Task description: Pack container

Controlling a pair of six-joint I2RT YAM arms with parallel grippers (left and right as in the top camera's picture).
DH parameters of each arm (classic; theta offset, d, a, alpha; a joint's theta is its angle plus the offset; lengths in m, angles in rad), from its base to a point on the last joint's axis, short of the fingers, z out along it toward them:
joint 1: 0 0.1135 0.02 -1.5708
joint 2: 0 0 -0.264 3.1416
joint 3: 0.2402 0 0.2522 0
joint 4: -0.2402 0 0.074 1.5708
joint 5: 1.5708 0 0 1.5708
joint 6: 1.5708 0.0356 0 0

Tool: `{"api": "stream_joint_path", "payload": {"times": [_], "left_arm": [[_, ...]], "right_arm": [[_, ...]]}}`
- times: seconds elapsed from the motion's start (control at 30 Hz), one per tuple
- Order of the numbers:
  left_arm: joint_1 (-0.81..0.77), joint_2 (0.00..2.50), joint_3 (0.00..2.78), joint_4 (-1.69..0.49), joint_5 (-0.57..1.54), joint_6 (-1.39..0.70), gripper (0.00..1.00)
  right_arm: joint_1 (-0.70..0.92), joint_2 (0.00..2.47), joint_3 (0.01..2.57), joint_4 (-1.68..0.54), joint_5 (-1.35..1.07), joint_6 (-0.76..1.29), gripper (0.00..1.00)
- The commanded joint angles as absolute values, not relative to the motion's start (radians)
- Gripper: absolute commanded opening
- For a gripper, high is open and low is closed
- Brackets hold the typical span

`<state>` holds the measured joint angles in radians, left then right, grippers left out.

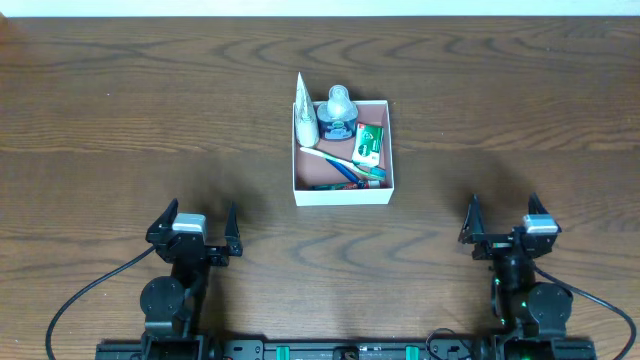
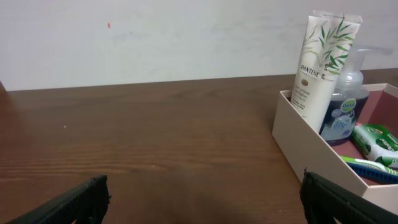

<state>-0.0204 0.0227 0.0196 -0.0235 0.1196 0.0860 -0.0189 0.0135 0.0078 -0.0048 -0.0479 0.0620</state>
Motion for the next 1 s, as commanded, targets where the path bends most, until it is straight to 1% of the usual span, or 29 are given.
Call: {"api": "stream_joint_path", "payload": {"times": [0.0,0.07,0.37,0.97], "left_arm": [[-0.015,0.026,0.004,-0.06,0.126,0.085,0.98],[-0.015,0.026,0.004,-0.06,0.126,0.085,0.98],[-0.015,0.026,0.004,-0.06,0.126,0.085,0.98],[-0.015,0.026,0.004,-0.06,0.126,0.085,0.98]], "right_arm": [[-0.011,0.005,0.005,-0.046,-0.031,0.043,0.99],[-0.011,0.005,0.005,-0.076,-0.013,0.043,0.99],[-0.011,0.005,0.005,-0.075,-0.001,-0.006,0.99],[-0.011,0.005,0.006,-0.075,-0.004,-0.005,0.99]]}}
